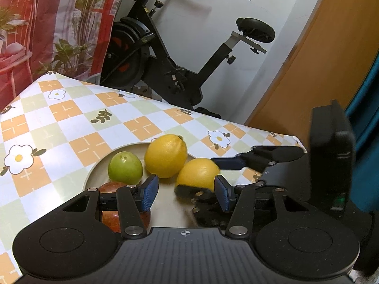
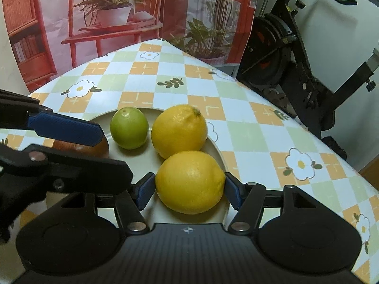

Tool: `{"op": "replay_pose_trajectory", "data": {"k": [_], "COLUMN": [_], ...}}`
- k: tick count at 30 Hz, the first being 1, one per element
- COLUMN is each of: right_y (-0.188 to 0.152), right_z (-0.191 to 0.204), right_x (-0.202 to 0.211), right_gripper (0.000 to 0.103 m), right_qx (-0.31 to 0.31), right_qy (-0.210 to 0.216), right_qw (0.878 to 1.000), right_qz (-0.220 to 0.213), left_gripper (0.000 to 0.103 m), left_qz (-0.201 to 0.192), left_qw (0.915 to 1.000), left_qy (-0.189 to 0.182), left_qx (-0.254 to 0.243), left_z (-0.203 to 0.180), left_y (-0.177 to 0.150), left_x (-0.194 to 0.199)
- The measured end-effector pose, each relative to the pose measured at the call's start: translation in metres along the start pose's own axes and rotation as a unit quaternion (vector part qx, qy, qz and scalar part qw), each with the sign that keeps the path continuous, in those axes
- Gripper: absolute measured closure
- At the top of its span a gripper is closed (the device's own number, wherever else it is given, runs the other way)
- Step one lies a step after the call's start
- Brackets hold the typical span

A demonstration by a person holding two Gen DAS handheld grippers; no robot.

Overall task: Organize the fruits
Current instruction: 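Open the right gripper to release the lemon and withdraw, then move the right tool to the dark purple mangosteen on the table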

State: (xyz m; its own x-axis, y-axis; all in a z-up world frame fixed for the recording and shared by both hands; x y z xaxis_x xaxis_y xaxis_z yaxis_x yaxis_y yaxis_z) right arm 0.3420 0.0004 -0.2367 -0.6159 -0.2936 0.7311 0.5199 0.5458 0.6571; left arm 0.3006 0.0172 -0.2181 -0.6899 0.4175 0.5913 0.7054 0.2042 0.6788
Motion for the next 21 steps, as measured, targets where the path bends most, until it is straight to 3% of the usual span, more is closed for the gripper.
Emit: {"op": "replay_pose_trajectory", "data": {"k": [12, 21], "right_y": [-0.005, -0.038], "right_z": [-0.028, -0.059], "right_x": [0.057, 0.104], "right_gripper": [0.034, 0.034], "right_qx": [-0.034, -0.100], "right_qy": [-0.014, -0.019], "right_qw": [0.998, 0.989], "right_qz": [-0.054, -0.104], "left_gripper": [0.049, 0.049], "left_qz": [-0.014, -0.004], "left_qw": [0.9992, 0.9978], "left_qy": [0.021, 0.018], "left_qx": [-0.030, -0.063], "left_z": [-0.022, -0.048], "left_y": [0.004, -0.006], "left_x": [0.020, 0.021]}}
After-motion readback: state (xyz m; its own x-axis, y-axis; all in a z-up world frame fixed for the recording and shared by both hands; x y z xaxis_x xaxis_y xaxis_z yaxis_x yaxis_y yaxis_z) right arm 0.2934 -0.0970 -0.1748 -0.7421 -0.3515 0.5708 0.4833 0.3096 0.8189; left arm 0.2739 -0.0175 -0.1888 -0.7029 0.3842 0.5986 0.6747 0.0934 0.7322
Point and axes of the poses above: each gripper's, at about its wrist camera, not at the fingertips, and x roughly against the way its jaws point, z to its left, y to its top, the point moved 9 cm from there along -x, roughly the way its jaws point, and after that the axes turned 8 degrees about x, right-handed, at the moved point
